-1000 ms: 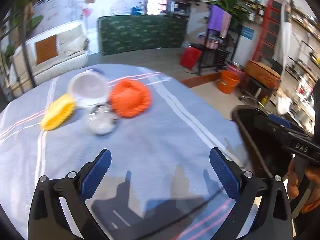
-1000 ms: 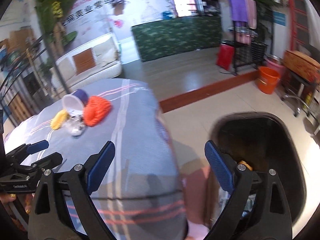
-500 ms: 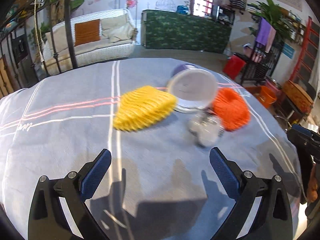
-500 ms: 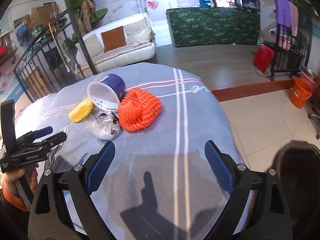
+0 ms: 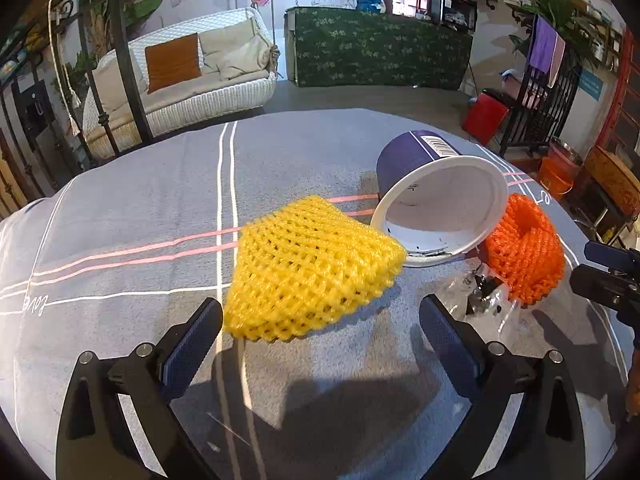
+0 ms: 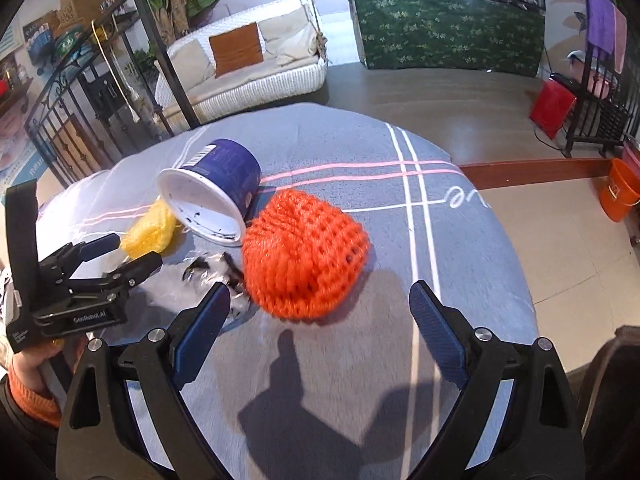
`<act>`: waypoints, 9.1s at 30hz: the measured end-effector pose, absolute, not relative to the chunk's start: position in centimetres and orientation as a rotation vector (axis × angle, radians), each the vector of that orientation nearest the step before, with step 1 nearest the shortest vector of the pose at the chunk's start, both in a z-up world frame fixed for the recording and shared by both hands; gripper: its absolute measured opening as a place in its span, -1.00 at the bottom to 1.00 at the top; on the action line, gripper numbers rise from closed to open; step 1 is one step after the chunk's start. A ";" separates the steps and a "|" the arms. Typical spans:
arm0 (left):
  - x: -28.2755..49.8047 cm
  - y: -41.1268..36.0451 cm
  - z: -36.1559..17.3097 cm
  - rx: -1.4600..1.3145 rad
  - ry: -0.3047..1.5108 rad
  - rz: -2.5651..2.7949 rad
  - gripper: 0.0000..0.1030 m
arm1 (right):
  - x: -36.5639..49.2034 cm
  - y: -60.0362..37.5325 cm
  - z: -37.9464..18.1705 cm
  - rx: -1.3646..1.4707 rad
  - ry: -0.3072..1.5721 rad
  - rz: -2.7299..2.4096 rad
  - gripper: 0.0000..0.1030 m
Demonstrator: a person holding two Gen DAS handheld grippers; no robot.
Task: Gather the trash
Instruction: 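Grasp the yellow foam net with the left gripper while the right grasps the orange foam net, then lift both foam nets and carry them over the bin, then open the right gripper to drop the orange net while the left drops the yellow net into the bin, then move both grippers back toward the white cup and plastic wrapper, then grasp the clear plastic wrapper with the left gripper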
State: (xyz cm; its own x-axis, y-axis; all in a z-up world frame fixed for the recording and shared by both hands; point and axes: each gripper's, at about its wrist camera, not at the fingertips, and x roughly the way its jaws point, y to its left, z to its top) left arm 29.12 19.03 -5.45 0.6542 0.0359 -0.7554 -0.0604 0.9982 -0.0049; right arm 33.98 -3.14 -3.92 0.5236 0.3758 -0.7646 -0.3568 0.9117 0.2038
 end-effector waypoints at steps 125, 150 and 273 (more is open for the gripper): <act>17.2 -8.2 -2.4 -0.047 0.765 -0.629 -0.65 | 14.0 -34.0 -5.9 0.319 0.795 -0.214 0.30; 18.1 -18.7 -5.3 0.094 0.855 -0.828 -0.65 | 11.0 -39.1 -4.5 0.340 0.717 -0.348 0.49; 24.3 16.9 -3.8 -0.257 0.881 -0.038 0.04 | 27.6 -4.7 -1.0 -0.007 0.789 0.435 0.71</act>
State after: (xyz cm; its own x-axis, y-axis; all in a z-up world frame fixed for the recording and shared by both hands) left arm 24.32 16.95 -3.77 0.6376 -0.1382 -0.7578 -0.0731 0.9685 -0.2381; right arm 27.56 -4.73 -1.05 0.6205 0.3759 -0.6882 -0.3813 0.9115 0.1541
